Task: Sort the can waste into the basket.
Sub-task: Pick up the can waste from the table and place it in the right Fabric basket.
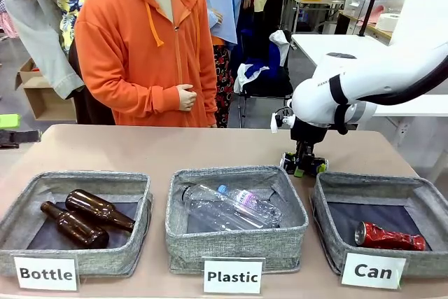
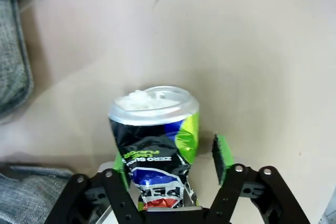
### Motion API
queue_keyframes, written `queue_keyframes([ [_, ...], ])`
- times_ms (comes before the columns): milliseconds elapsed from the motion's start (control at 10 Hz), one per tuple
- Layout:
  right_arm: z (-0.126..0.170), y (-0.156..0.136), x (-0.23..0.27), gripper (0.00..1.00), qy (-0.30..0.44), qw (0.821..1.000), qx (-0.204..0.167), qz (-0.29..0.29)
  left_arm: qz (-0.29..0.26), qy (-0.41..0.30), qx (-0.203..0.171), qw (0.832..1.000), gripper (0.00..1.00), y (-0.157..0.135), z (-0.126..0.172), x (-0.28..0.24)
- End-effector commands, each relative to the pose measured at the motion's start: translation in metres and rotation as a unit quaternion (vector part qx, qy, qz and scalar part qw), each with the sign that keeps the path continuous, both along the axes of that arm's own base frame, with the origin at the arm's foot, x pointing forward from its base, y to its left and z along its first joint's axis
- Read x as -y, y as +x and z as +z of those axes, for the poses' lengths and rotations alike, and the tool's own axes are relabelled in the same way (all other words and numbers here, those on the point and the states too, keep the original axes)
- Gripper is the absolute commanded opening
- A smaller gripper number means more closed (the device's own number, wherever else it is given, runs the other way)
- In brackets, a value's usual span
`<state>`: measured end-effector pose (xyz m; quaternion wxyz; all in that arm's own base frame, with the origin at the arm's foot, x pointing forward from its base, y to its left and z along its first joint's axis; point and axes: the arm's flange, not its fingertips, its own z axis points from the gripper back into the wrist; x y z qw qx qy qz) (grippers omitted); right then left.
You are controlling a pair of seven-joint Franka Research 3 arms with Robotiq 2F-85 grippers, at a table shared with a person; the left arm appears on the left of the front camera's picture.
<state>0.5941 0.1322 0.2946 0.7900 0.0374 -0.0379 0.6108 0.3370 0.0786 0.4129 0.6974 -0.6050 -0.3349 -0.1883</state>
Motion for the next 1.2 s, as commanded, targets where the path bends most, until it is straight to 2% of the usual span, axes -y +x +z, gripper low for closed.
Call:
queue_keyframes([
  [0, 0.003, 0.003, -0.001, 0.0, -0.014, 1.0, -0.001, -0.004, 0.006, -0.004, -0.006, 1.0, 1.0, -0.002, 0.005, 0.001],
  [100, 0.004, 0.001, 0.0, 0.0, -0.019, 1.0, -0.001, -0.007, 0.006, -0.004, -0.006, 1.0, 1.0, -0.002, 0.005, 0.001],
  [200, 0.007, -0.001, 0.001, 0.14, -0.023, 1.0, 0.002, -0.007, 0.006, -0.004, -0.006, 1.0, 1.0, -0.002, 0.005, 0.001],
  [300, 0.01, -0.002, 0.0, 0.04, -0.025, 1.0, 0.005, -0.005, 0.006, -0.004, -0.006, 1.0, 1.0, -0.002, 0.005, 0.001],
  [400, 0.013, -0.003, -0.001, 0.0, -0.023, 1.0, 0.008, -0.001, 0.006, -0.004, -0.006, 1.0, 1.0, -0.002, 0.005, 0.001],
  [700, 0.036, -0.009, -0.003, 0.0, -0.036, 0.999, 0.02, 0.015, 0.006, -0.004, -0.006, 1.0, 1.0, -0.002, 0.005, 0.001],
  [900, 0.077, -0.026, 0.001, 0.0, -0.056, 0.997, 0.041, 0.023, 0.006, -0.004, -0.006, 1.0, 1.0, -0.002, 0.005, 0.001],
  [1100, 0.128, -0.069, 0.009, 0.0, -0.07, 0.997, 0.034, 0.025, 0.006, -0.004, -0.006, 1.0, 1.0, -0.002, 0.005, 0.001],
])
